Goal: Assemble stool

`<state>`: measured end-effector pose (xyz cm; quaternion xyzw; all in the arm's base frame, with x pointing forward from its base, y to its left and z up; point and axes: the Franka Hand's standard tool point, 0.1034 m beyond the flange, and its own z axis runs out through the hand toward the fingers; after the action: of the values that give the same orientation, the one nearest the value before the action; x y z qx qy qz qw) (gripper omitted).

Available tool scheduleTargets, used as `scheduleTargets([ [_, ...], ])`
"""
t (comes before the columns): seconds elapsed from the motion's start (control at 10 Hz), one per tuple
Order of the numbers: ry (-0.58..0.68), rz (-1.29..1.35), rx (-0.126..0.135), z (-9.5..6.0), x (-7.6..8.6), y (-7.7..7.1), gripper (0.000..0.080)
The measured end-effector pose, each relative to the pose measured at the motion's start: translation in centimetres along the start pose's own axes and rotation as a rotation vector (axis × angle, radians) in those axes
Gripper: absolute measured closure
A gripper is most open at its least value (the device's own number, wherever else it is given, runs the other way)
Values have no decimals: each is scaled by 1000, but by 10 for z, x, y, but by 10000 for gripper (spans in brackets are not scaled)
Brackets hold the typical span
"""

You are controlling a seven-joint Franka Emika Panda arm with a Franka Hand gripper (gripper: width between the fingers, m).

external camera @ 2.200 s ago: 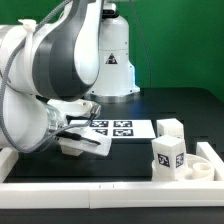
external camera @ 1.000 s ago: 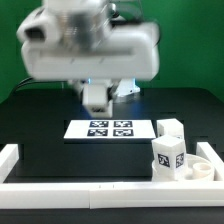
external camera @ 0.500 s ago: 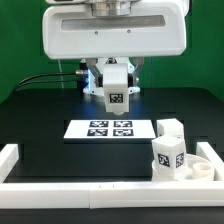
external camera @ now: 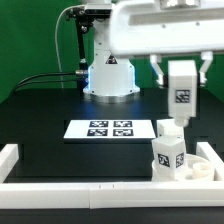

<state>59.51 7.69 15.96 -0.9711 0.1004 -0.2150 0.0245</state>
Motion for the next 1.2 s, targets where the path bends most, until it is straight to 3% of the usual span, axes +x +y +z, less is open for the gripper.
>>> scheduleTargets([
  [0.3,-9,-4,0,3,-6,0,466],
  [0.4,17,2,15,10,-13,-10,466],
  [0.6,11,4,18,26,-27,-22,466],
  [1.2,-6,31,2,53,-33,-22,466],
])
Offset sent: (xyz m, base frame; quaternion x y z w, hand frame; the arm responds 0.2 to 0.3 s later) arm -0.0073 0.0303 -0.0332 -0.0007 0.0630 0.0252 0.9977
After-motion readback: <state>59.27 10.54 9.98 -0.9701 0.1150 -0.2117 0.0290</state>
